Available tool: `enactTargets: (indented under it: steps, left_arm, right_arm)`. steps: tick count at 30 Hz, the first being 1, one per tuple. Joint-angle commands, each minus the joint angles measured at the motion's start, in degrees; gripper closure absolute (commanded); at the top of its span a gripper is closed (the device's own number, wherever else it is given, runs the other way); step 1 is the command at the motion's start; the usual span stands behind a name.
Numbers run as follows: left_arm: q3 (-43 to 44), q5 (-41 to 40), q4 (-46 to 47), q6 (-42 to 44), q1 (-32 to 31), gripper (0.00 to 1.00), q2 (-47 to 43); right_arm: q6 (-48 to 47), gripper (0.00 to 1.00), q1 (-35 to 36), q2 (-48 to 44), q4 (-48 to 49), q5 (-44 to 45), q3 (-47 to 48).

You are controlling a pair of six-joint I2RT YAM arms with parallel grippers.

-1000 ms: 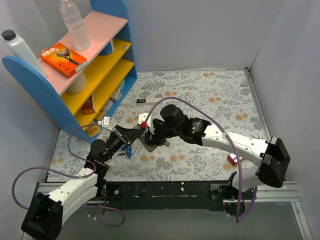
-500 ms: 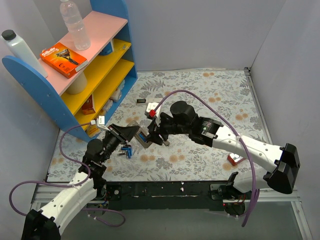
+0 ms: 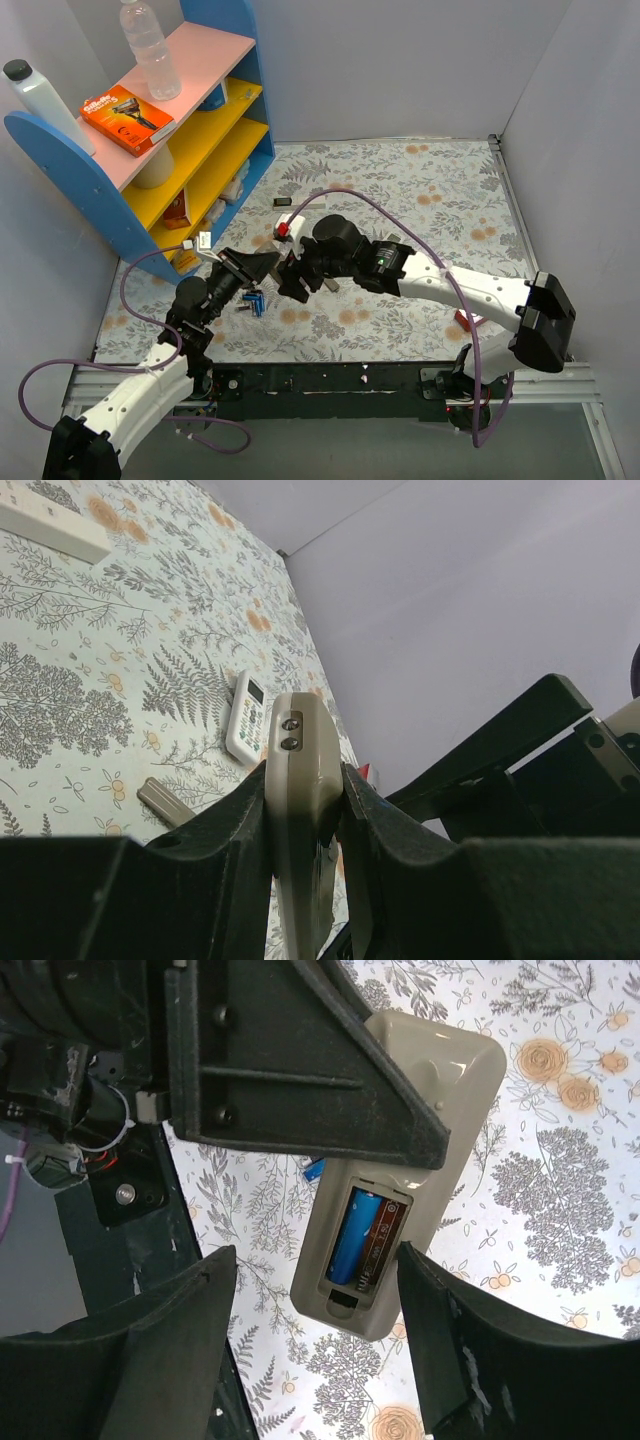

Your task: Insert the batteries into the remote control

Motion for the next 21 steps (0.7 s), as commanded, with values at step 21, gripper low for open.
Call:
enactTargets:
  steps: [21]
  left_arm:
    - [3.4,-2.0,-2.1,-2.6,-0.2,1.0,2.6]
  right_arm:
    - [8.2,0.36,3.0,4.9,-2.6,8.7,8.7]
